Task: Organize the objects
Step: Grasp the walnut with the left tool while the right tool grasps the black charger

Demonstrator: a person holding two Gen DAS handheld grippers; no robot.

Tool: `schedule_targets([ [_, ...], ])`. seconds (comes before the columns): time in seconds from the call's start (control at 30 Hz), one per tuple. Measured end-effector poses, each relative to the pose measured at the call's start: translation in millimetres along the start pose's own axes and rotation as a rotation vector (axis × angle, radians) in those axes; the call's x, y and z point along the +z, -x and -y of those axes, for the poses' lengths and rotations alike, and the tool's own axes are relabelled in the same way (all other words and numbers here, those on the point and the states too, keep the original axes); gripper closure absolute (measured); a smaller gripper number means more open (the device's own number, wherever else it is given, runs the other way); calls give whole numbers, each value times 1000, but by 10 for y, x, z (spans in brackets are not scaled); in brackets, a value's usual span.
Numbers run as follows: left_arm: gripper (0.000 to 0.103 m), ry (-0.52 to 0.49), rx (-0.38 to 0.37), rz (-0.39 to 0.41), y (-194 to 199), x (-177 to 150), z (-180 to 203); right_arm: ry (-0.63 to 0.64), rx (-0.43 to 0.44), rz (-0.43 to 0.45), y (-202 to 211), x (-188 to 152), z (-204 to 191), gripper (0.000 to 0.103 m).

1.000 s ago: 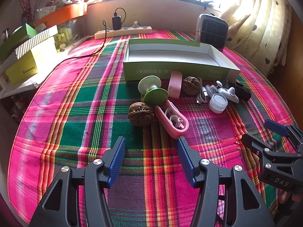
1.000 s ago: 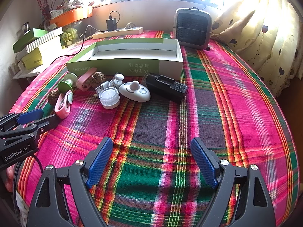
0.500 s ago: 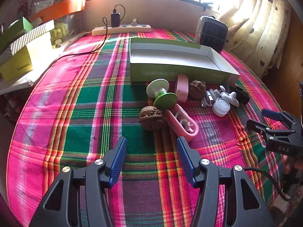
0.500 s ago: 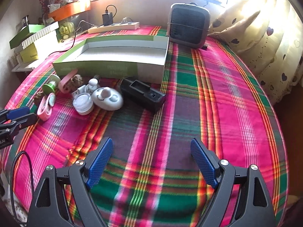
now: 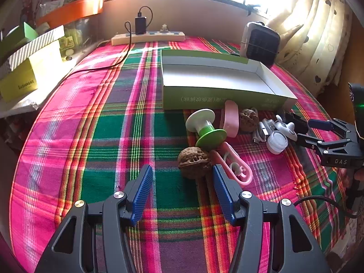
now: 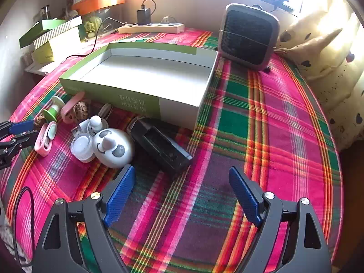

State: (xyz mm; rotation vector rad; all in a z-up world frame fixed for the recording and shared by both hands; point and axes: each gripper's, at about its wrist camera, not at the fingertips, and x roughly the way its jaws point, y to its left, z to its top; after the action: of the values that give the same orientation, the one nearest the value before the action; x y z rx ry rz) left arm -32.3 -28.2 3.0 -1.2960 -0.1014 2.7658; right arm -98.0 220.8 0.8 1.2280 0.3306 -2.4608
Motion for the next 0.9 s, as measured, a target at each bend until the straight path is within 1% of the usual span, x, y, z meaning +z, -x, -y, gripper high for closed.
schedule_targets([
  [0.33, 49, -25, 25, 0, -103, 112, 28, 49, 75, 0, -110, 127, 34, 19],
  [0.67, 49, -62, 42, 0, -167, 180, 63, 97, 111, 10, -156, 195, 6, 19],
  [0.8, 49, -56, 36, -2, -172, 189, 50, 106, 118, 17, -155, 210, -18, 27],
  [0.9, 49, -54, 32, -3, -177, 191, 50, 110, 120, 21, -149, 212, -41, 30],
])
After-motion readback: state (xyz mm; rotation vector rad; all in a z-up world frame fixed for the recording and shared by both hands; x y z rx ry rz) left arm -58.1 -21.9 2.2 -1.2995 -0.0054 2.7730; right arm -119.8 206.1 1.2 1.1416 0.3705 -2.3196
